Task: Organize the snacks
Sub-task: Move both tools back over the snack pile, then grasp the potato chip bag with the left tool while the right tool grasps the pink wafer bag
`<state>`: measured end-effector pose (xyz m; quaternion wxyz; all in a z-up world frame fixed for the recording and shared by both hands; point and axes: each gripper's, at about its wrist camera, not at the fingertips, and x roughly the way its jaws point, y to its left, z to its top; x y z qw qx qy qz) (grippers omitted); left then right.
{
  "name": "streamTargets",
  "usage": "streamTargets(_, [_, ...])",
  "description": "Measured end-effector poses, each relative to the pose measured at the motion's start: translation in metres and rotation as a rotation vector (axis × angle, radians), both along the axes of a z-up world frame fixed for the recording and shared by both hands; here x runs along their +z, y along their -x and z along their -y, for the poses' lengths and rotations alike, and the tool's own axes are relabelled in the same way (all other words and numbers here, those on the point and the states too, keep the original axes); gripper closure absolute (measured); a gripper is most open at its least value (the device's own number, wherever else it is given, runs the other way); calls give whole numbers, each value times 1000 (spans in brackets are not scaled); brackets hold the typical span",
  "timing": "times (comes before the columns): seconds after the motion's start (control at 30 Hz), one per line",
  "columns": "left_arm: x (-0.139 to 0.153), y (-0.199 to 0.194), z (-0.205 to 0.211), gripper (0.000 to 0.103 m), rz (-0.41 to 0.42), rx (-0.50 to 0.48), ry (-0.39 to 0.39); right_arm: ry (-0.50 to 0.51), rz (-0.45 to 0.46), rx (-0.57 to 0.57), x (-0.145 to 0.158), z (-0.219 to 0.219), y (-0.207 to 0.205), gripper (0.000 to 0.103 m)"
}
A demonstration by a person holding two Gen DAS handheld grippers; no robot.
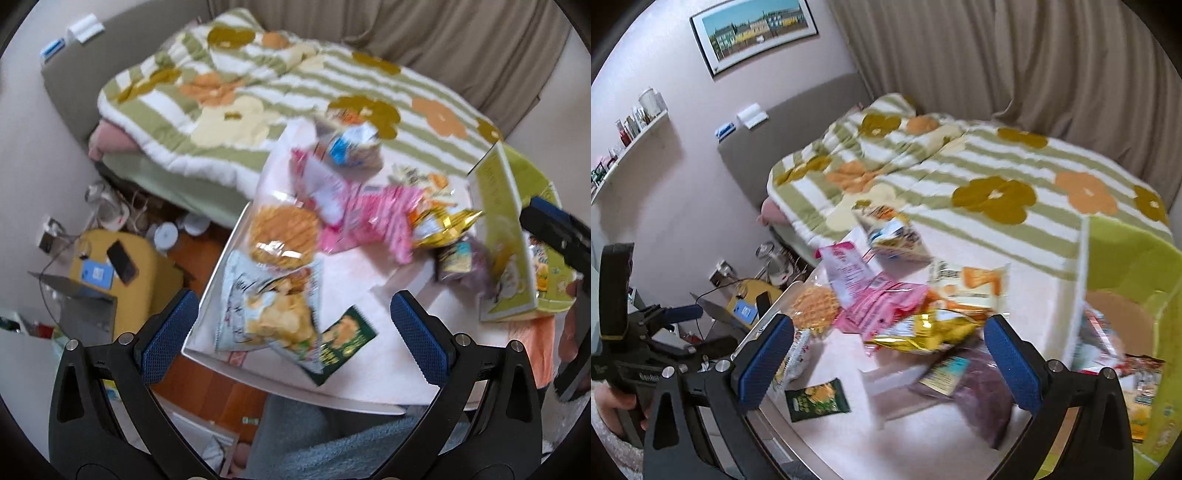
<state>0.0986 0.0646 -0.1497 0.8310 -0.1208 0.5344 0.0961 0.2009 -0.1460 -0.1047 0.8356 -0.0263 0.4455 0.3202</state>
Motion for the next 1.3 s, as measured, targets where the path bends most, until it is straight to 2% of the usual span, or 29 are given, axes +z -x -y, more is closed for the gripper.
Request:
streamTargets(0.13, [-31,-7,-8,0,-70,-26,41,41,-49,30,-19,-28,-15,0])
streamTargets(0.27, [-57,-16,-12,0,-121,-51,65,147,-57,101,-39,-59,-29,0])
streamTargets(0.37, [-80,-26,-11,0,-169,-79,66,211,-63,137,-53,-71,-36,0])
streamTargets(0.63, [-117,-40,1,0,-250,-131,29,357,-62,266,-84,-94,-46,0])
streamTargets(0.9, [-134,-42,-1,0,-284,-67,13,525,0,524,-112,-115,-43,0])
streamTargets(1.03, [-141,-41,-6,1,-293,-18,13,547,3,598,-123,-121,-48,0])
streamTargets(1.17, [-140,-40,-6,8,-281,1,-4,559,-2,641,-132,-123,-58,0])
streamTargets(1.3, [-138,-38,-7,13,-267,20,1,551,-47,673,-140,-126,-68,0])
